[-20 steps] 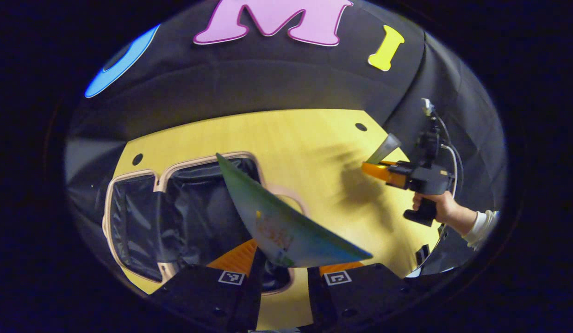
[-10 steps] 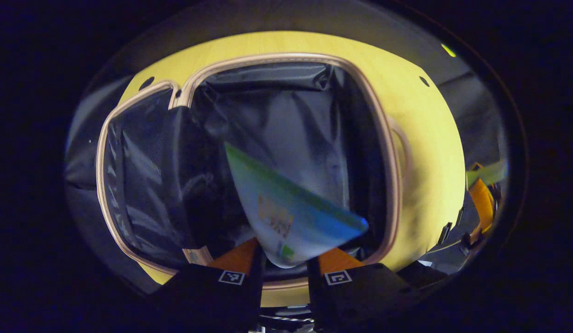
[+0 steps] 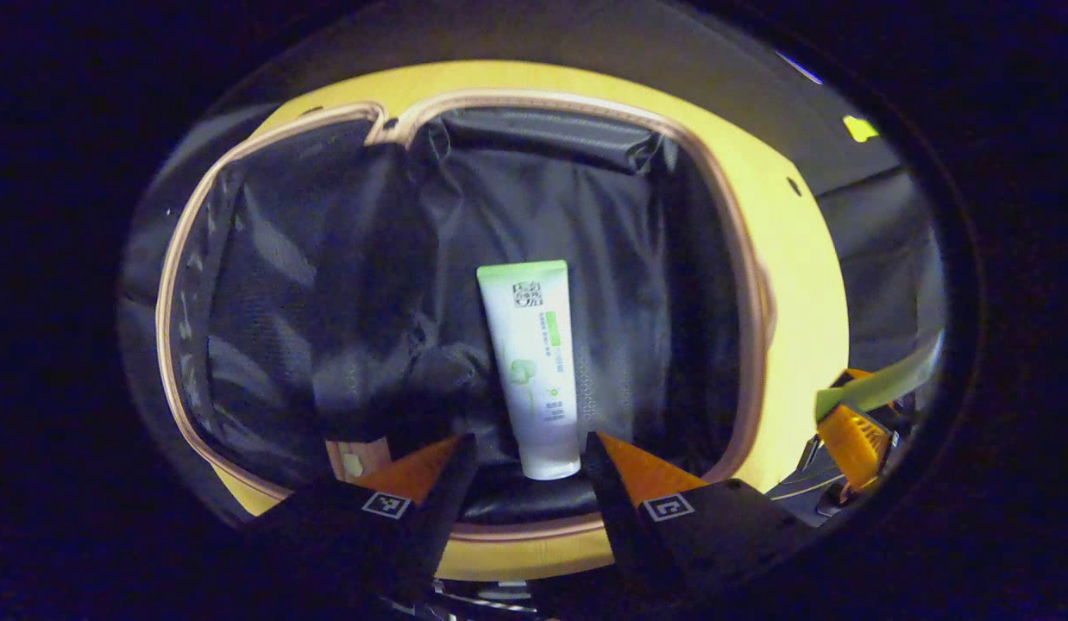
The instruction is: First open the suitcase, pack the skin care products into it, and then close the suitcase.
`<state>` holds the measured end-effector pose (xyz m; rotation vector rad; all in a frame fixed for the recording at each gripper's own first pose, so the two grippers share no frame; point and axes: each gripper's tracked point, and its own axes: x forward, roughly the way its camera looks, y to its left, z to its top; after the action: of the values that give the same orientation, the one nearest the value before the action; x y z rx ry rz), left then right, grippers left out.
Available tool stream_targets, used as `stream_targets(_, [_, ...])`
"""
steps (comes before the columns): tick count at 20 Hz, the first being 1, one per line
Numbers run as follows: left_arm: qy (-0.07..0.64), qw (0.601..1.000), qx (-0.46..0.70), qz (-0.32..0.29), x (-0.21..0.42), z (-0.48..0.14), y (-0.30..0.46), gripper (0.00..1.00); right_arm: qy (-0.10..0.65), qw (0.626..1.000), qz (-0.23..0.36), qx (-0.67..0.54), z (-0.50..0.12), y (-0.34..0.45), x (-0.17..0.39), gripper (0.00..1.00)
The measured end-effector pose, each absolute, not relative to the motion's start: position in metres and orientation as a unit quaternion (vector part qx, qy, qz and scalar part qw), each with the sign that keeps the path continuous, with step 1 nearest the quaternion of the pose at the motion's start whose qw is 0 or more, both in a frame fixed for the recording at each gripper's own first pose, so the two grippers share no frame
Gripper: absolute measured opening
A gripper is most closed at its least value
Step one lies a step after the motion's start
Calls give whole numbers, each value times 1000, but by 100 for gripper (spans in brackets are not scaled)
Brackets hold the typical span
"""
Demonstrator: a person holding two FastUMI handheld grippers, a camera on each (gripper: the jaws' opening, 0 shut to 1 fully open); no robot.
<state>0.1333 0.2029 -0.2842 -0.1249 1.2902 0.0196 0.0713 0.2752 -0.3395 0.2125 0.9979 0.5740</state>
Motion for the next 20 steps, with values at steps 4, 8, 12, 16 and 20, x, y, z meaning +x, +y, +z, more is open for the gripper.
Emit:
stream_targets(4, [473,879,-46,-27,117,-209,211,85,517,806,264,120,-358,314,71,31])
stream_targets(8, [433,899,-60,22,68,-173,260,87,639,728,218,120,-417,343,52,31])
stream_targets(12, [413,899,-99,108,16,-149,320,87,698,696,144,90,-452,355,45,22])
stream_targets(16, [407,888,-121,176,-20,-146,379,88,699,699,127,75,-448,363,41,33])
stream_targets(20, [395,891,-82,209,1,-139,426,88,614,767,162,93,-404,374,58,94])
